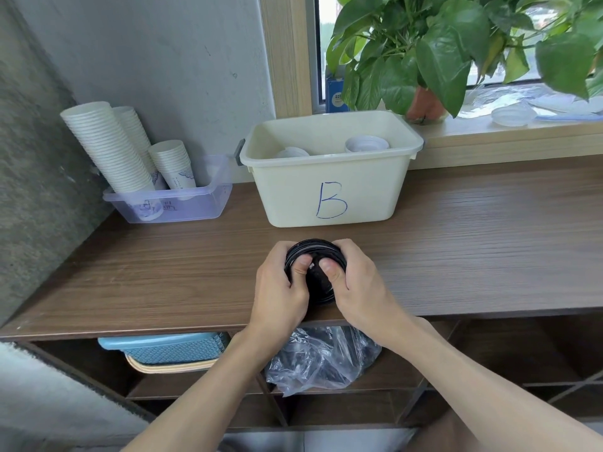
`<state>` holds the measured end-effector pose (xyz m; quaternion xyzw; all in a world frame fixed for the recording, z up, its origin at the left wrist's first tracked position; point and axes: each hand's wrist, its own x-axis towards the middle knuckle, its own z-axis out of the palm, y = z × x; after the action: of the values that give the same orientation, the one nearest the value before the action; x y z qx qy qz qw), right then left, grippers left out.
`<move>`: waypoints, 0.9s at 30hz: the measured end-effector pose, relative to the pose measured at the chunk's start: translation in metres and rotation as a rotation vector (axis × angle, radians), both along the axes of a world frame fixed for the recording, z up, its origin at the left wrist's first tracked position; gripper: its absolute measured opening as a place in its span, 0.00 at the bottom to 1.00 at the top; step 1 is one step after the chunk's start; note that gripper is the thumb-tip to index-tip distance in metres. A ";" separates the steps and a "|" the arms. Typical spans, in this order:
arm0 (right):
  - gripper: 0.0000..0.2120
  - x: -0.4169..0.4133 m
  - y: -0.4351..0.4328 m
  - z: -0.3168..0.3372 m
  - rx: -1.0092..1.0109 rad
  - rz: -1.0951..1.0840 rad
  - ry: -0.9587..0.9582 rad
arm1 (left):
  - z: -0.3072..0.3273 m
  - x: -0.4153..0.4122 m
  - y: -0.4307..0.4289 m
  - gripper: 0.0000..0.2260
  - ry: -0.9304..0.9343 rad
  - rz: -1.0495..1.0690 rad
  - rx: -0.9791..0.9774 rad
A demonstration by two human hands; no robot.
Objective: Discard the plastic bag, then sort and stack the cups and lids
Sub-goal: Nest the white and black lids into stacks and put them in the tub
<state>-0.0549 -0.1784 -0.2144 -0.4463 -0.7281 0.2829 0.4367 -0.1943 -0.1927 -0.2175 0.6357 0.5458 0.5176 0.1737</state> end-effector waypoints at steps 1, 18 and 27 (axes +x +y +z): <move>0.10 0.000 0.000 0.001 0.000 0.000 0.012 | 0.000 0.001 0.000 0.12 0.005 0.006 0.002; 0.10 0.003 0.004 0.006 -0.137 0.073 0.141 | 0.005 -0.004 0.003 0.23 -0.110 -0.095 -0.067; 0.11 0.001 0.001 0.005 -0.113 0.084 0.072 | 0.002 -0.001 0.003 0.22 0.016 0.023 0.014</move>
<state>-0.0536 -0.1776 -0.2092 -0.4287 -0.7130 0.3574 0.4245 -0.1953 -0.1900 -0.2158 0.6349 0.5508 0.5180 0.1590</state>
